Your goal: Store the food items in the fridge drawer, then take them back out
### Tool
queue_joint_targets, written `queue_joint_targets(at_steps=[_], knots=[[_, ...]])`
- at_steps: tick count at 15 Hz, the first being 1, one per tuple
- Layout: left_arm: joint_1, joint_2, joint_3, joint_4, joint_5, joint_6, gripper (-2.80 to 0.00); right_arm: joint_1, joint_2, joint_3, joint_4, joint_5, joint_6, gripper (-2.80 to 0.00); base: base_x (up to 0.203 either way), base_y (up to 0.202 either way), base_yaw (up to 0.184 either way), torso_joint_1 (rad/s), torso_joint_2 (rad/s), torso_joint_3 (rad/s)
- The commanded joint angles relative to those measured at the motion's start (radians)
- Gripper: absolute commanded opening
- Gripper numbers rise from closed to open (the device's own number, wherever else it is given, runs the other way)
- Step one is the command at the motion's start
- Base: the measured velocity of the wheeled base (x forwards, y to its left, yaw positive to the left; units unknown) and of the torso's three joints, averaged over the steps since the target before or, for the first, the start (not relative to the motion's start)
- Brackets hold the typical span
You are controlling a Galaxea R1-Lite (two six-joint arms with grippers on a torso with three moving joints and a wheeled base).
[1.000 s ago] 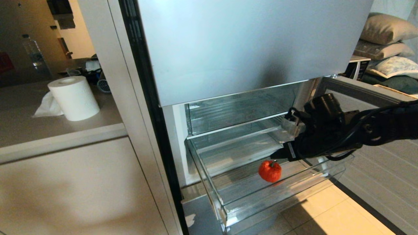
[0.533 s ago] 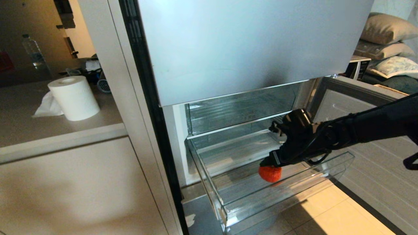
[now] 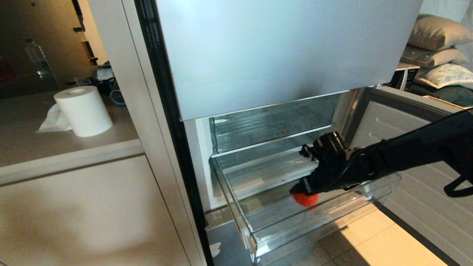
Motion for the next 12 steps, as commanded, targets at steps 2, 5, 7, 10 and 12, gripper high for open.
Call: queue_joint_targets(at_steps=[2, 5, 7, 10, 12], knots=[[0.000, 0.002, 0.002, -0.001, 0.000, 0.000, -2.80, 0.010, 0.014, 0.019, -0.032, -0.029, 0.000, -2.80, 0.000, 0.000, 0.000, 0.000, 0.00, 0.000], [0.000, 0.002, 0.002, -0.001, 0.000, 0.000, -2.80, 0.011, 0.014, 0.020, -0.034, -0.030, 0.008, -2.80, 0.000, 0.000, 0.000, 0.000, 0.00, 0.000], [0.000, 0.002, 0.002, -0.001, 0.000, 0.000, -2.80, 0.012, 0.007, 0.017, -0.034, -0.031, 0.008, -2.80, 0.000, 0.000, 0.000, 0.000, 0.00, 0.000], [0.000, 0.002, 0.002, -0.001, 0.000, 0.000, -2.80, 0.013, -0.071, 0.013, -0.035, -0.030, 0.009, -2.80, 0.000, 0.000, 0.000, 0.000, 0.00, 0.000], [0.000, 0.002, 0.002, -0.001, 0.000, 0.000, -2.80, 0.018, -0.148, 0.018, -0.034, -0.030, 0.009, -2.80, 0.000, 0.000, 0.000, 0.000, 0.00, 0.000]])
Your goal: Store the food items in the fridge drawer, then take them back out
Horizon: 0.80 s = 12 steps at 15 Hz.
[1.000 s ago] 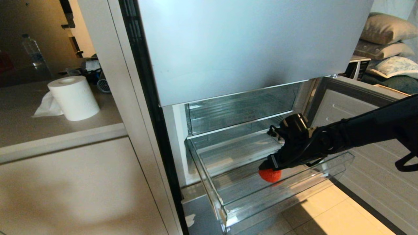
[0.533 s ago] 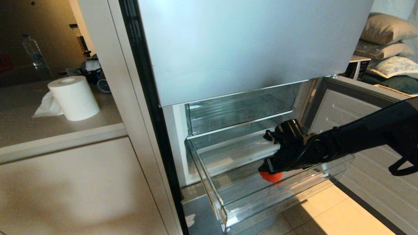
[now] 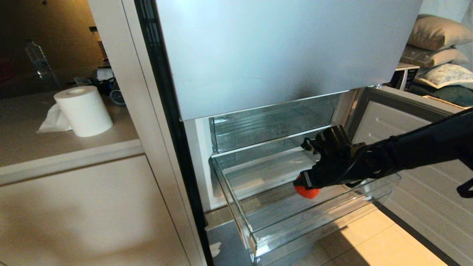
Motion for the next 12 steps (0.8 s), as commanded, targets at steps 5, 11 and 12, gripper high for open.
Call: queue_joint_targets(at_steps=[5, 11, 12], knots=[[0.000, 0.002, 0.002, -0.001, 0.000, 0.000, -2.80, 0.018, -0.308, 0.105, 0.000, 0.001, 0.000, -2.80, 0.000, 0.000, 0.000, 0.000, 0.00, 0.000], [0.000, 0.002, 0.002, -0.001, 0.000, 0.000, -2.80, 0.042, -0.737, 0.345, 0.003, -0.003, -0.001, -2.80, 0.000, 0.000, 0.000, 0.000, 0.00, 0.000], [0.000, 0.002, 0.002, -0.001, 0.000, 0.000, -2.80, 0.043, -0.834, 0.403, 0.003, -0.009, -0.001, -2.80, 0.000, 0.000, 0.000, 0.000, 0.00, 0.000]])
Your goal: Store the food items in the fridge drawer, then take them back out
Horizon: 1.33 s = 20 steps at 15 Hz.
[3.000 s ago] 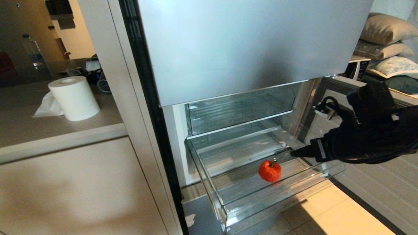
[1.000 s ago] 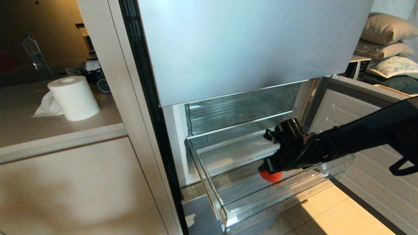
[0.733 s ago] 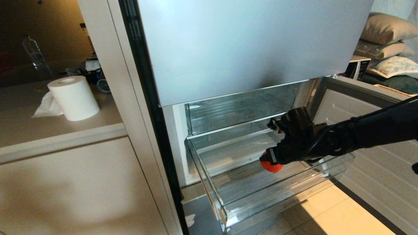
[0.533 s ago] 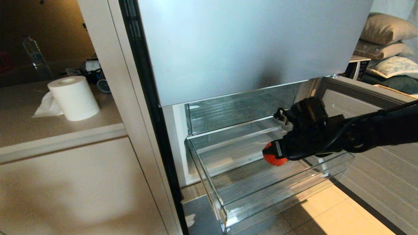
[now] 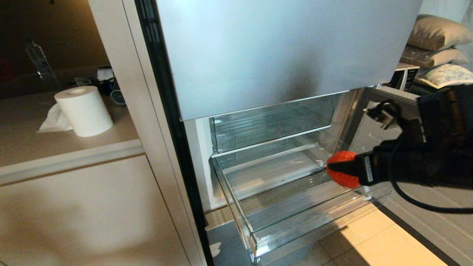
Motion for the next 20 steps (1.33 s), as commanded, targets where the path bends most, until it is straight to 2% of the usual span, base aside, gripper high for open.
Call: queue_joint_targets(at_steps=[1, 6, 10, 12, 14, 15, 16, 18, 20], knots=[[0.001, 0.002, 0.002, -0.001, 0.000, 0.000, -2.80, 0.004, -0.300, 0.145, 0.001, -0.017, 0.000, -2.80, 0.000, 0.000, 0.000, 0.000, 0.00, 0.000], [0.001, 0.002, 0.002, -0.001, 0.000, 0.000, -2.80, 0.005, -0.776, 0.469, 0.002, -0.161, -0.005, -2.80, 0.000, 0.000, 0.000, 0.000, 0.00, 0.000], [0.001, 0.002, 0.002, -0.001, 0.000, 0.000, -2.80, -0.001, -1.129, 0.632, 0.085, -0.233, -0.008, -2.80, 0.000, 0.000, 0.000, 0.000, 0.00, 0.000], [0.001, 0.002, 0.002, -0.001, 0.000, 0.000, -2.80, -0.002, -1.191, 0.700, 0.145, -0.258, -0.004, -2.80, 0.000, 0.000, 0.000, 0.000, 0.00, 0.000], [0.001, 0.002, 0.002, -0.001, 0.000, 0.000, -2.80, -0.022, -1.187, 0.822, 0.113, -0.290, -0.013, -2.80, 0.000, 0.000, 0.000, 0.000, 0.00, 0.000], [0.001, 0.002, 0.002, -0.001, 0.000, 0.000, -2.80, -0.073, -1.183, 0.850, 0.083, -0.279, -0.024, -2.80, 0.000, 0.000, 0.000, 0.000, 0.00, 0.000], [0.001, 0.002, 0.002, -0.001, 0.000, 0.000, -2.80, -0.169, -1.180, 0.878, 0.049, -0.238, -0.043, -2.80, 0.000, 0.000, 0.000, 0.000, 0.00, 0.000], [0.001, 0.002, 0.002, -0.001, 0.000, 0.000, -2.80, -0.323, -1.206, 0.927, -0.010, -0.114, -0.079, -2.80, 0.000, 0.000, 0.000, 0.000, 0.00, 0.000], [0.001, 0.002, 0.002, -0.001, 0.000, 0.000, -2.80, -0.365, -1.303, 0.963, -0.030, -0.049, -0.098, -2.80, 0.000, 0.000, 0.000, 0.000, 0.00, 0.000]])
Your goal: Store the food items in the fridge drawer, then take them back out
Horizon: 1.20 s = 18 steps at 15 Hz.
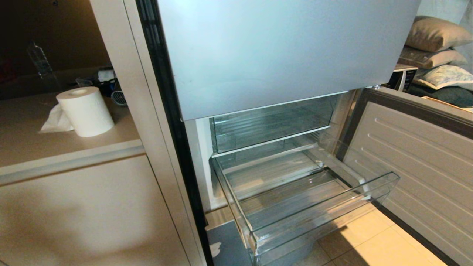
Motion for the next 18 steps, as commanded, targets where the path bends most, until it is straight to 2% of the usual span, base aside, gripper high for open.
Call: queue_joint_targets(at_steps=[1, 3, 14, 18], knots=[[0.000, 0.002, 0.002, -0.001, 0.000, 0.000, -2.80, -0.054, -0.132, 0.036, -0.001, 0.045, -0.008, -2.80, 0.000, 0.000, 0.000, 0.000, 0.00, 0.000], [0.000, 0.002, 0.002, -0.001, 0.000, 0.000, -2.80, -0.063, -0.233, 0.044, 0.003, 0.063, -0.022, -2.80, 0.000, 0.000, 0.000, 0.000, 0.00, 0.000], [0.000, 0.002, 0.002, -0.001, 0.000, 0.000, -2.80, -0.068, -0.233, 0.048, 0.006, 0.072, -0.024, -2.80, 0.000, 0.000, 0.000, 0.000, 0.00, 0.000], [0.000, 0.002, 0.002, -0.001, 0.000, 0.000, -2.80, -0.068, -0.233, 0.048, 0.006, 0.072, -0.024, -2.80, 0.000, 0.008, -0.156, 0.003, 0.00, 0.001]])
